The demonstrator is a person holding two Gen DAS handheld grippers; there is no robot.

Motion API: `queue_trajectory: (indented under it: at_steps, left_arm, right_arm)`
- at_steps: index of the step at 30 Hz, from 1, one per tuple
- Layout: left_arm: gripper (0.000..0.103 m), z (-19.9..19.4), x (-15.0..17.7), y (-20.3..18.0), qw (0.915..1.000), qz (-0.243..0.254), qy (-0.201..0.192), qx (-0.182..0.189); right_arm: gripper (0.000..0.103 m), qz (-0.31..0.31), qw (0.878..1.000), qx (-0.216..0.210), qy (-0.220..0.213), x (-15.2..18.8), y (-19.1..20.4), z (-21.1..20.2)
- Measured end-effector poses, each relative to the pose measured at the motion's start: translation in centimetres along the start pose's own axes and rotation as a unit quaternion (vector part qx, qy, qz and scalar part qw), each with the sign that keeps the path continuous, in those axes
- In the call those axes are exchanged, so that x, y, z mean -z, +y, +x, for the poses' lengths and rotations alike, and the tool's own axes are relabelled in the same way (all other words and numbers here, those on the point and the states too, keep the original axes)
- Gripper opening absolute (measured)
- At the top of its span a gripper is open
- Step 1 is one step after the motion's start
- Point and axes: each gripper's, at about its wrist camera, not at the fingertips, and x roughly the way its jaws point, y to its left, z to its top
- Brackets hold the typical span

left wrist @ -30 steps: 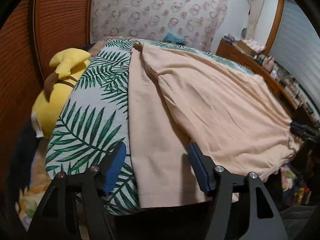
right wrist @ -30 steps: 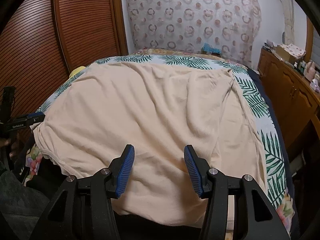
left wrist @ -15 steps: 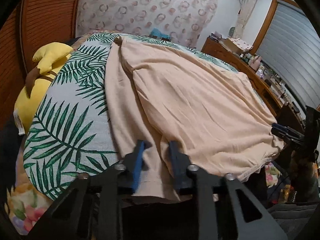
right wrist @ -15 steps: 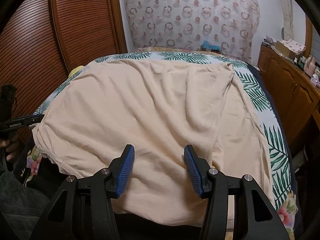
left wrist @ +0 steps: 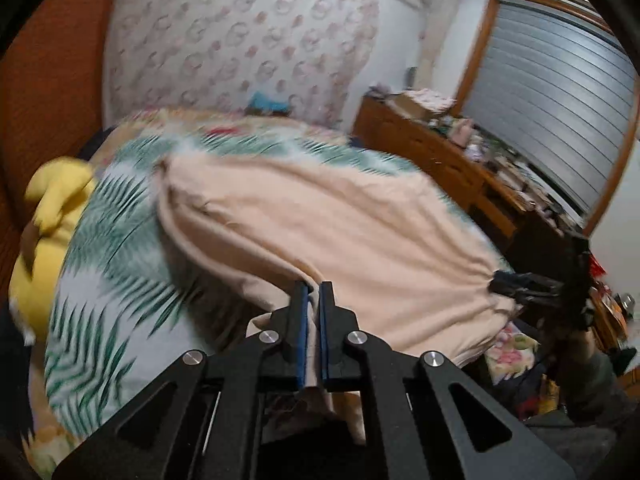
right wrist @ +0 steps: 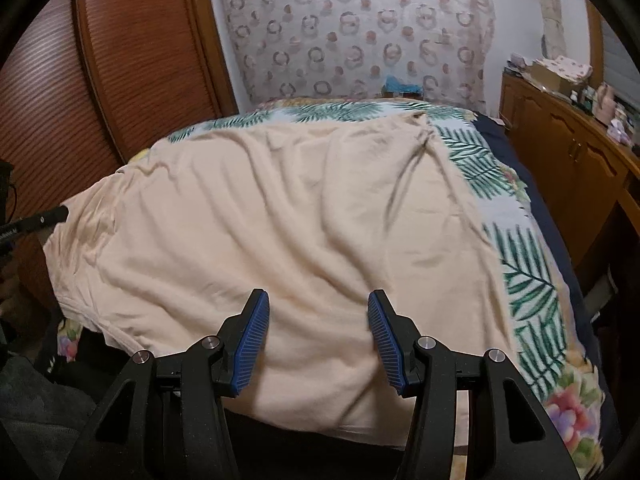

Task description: Fold small clothes

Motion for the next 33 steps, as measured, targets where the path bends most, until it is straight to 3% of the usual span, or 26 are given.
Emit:
queue_trajectory:
  at_steps: [8, 16, 21, 29, 33]
  left_arm:
    - [0.006, 4.3, -6.4, -7.9, 0.9926, 0.092, 0.005, 0.078]
    - [0.006, 8.0, -10.2, -16.7, 0.9746, 0.167, 0.027, 0.147]
    - [0.006, 9.2, -9.4, -20.5, 0.9651, 0.199, 0.051, 0.162]
    - [0.006, 11.9, -8.5, -22.0, 0.9633, 0.207, 0.089, 0.146]
    - [0.026, 10.8, -8.4, -21.6, 0.9644, 0.212, 0.07, 0.142]
  right_arm:
    - [0.054, 0.026, 0.999, 0.02, -0.008, 1.3, -2.5, -1.8]
    - [0.054, 0.045, 0.998, 0.035, -0.019, 2.8, -3.9, -3.9]
    - [0.054, 0.057, 0.997, 0.039, -0.026, 3.6, -4.6, -4.9]
    - [0.054, 0.069, 0.996, 0.045, -0.026, 4.0, -4.8, -5.5]
    - [0.054, 0.069, 0.996, 0.044, -0.027, 4.1, -4.7, -6.0]
